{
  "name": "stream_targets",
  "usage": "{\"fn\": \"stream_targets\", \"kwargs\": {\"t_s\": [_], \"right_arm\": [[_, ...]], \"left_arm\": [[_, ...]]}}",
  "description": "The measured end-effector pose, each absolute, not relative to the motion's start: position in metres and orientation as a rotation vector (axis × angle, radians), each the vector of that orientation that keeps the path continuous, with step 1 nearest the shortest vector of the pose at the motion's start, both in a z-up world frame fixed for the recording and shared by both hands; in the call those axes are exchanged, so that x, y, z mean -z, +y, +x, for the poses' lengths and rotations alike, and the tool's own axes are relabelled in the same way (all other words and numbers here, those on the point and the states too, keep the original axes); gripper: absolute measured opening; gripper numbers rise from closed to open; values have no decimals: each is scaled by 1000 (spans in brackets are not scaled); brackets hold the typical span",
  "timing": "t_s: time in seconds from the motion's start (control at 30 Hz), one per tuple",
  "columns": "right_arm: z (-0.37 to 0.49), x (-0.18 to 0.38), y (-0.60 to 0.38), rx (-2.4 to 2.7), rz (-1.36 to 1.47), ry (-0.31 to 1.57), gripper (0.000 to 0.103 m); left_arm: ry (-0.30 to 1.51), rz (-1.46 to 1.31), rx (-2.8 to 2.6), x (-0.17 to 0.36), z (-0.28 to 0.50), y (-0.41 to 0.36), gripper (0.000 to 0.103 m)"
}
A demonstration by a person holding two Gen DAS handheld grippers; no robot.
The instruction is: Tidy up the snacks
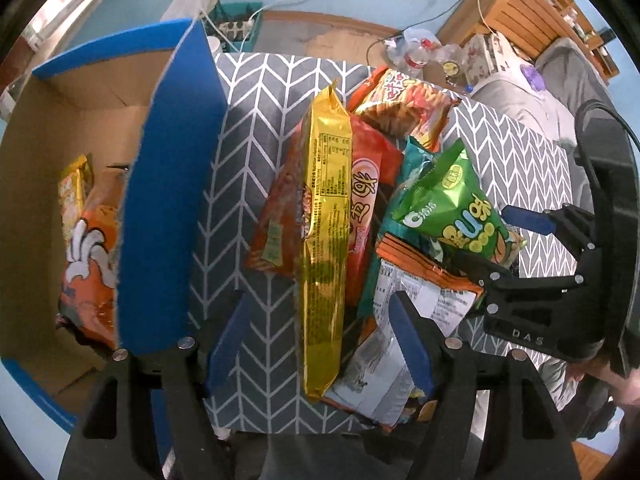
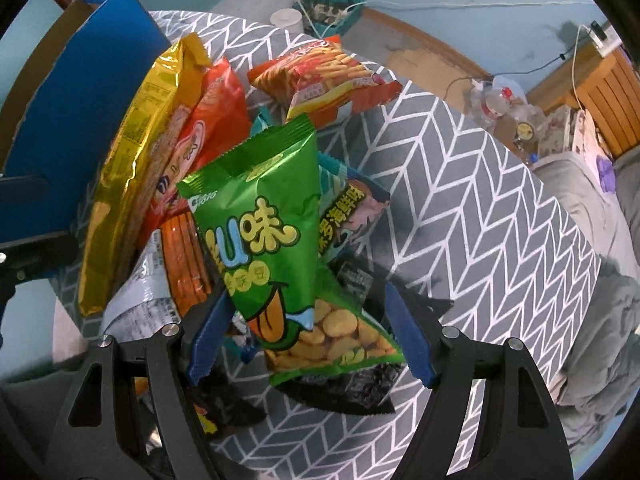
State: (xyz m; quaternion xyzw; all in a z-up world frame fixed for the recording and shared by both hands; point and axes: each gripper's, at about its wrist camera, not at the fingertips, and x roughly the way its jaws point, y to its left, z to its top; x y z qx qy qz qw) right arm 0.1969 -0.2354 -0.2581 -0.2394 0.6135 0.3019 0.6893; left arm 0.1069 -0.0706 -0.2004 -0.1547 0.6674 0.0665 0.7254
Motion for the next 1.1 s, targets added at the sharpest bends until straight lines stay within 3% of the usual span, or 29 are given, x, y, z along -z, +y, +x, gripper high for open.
{"fn": "stream_targets", "kwargs": {"t_s": [0.13, 0.2, 0.37, 0.6, 0.63, 0.8, 1.1], "right_arm": [[198, 261, -232, -702, -540, 1361, 73], [198, 263, -230, -719, -533, 1360, 55], [195, 260, -229, -750, -521, 1343, 33], [194, 250, -239, -720, -462, 1340, 30], [194, 248, -242, -716, -448, 1340, 30], [194, 236, -252, -683, -379, 1352, 30], [185, 210, -261, -623, -272, 1349, 30]], "left_arm": [[1473, -345, -170, 210, 112, -72, 76], [1471, -342, -184, 215, 114, -71, 76], [1482, -357, -222, 233, 118, -68, 76], [1477, -332, -219, 243, 124, -70, 74], [1479, -324, -216, 244, 126, -71, 71], [1493, -337, -190, 248, 124, -69, 35], [1464, -243, -167, 241, 123, -75, 28]]}}
